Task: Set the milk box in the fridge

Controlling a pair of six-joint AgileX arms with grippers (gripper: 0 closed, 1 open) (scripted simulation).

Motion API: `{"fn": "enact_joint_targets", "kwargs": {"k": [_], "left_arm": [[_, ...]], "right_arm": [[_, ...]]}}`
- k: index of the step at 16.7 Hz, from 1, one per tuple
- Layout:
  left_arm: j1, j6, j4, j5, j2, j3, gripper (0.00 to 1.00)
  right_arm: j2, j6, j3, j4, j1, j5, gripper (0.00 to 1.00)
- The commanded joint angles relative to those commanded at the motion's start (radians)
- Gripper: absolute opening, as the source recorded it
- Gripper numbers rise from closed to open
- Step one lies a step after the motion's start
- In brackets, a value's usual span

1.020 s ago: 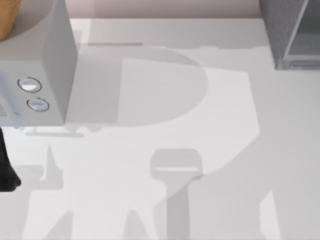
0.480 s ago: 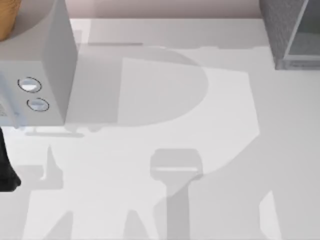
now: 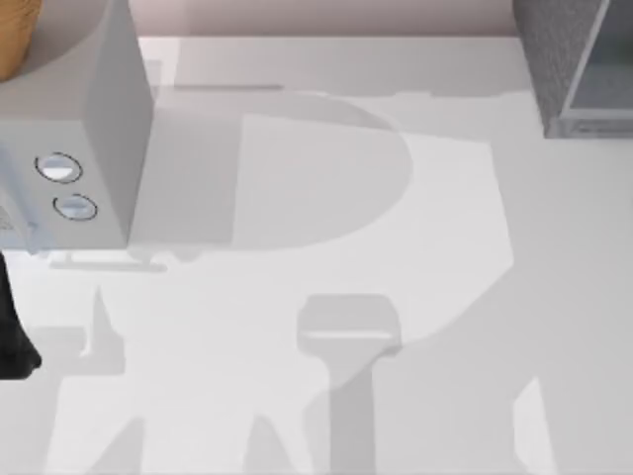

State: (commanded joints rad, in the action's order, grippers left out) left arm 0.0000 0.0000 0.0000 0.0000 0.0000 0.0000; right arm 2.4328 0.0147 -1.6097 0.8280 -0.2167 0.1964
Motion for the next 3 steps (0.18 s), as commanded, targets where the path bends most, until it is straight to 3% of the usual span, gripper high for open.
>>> {"fn": "enact_joint_targets", "kwargs": {"k": [3], "left_arm": [[0.000,0.000,0.000,0.000,0.000,0.000,1.00]], "right_arm": [[0.000,0.000,0.000,0.000,0.000,0.000,1.00]]}}
